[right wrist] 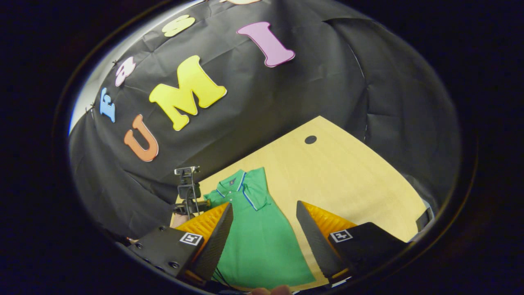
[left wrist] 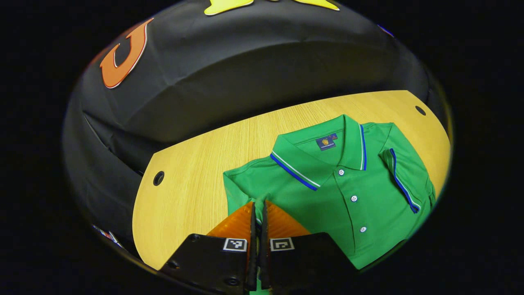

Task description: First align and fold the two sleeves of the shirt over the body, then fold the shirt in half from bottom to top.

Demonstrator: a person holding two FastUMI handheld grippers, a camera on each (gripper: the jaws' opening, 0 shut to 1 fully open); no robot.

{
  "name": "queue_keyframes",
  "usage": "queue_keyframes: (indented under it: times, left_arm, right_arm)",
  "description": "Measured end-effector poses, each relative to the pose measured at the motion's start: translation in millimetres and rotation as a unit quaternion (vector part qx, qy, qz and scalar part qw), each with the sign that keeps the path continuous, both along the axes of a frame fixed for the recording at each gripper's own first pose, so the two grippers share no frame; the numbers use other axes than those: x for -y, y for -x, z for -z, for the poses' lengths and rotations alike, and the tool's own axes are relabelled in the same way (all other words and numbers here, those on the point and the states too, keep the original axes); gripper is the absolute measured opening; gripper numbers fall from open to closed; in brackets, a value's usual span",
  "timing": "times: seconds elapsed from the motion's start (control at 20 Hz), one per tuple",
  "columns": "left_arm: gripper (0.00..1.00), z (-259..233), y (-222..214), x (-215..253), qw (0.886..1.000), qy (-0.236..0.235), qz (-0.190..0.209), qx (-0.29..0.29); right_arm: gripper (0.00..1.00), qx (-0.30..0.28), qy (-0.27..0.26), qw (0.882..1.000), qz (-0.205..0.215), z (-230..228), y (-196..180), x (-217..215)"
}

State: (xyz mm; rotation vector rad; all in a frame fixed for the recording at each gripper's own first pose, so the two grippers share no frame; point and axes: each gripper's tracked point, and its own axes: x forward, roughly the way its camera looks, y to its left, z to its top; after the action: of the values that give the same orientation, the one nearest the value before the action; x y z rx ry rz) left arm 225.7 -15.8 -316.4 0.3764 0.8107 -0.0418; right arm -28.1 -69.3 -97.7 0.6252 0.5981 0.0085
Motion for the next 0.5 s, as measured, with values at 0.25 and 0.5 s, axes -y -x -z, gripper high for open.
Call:
queue_keyframes:
  times: [0.25,0.5]
  left_arm:
    - [0.29,8,7,18,1.0,-0.005,-0.004,-0.014]
    - [0.99,-17,15,33,0.999,0.039,-0.024,0.016]
  right_arm:
    - [0.89,-0.002,0.001,1.0,-0.011,2,3,-1]
    - [0.96,0.017,0.015,0.999,-0.043,-4,-2,-14]
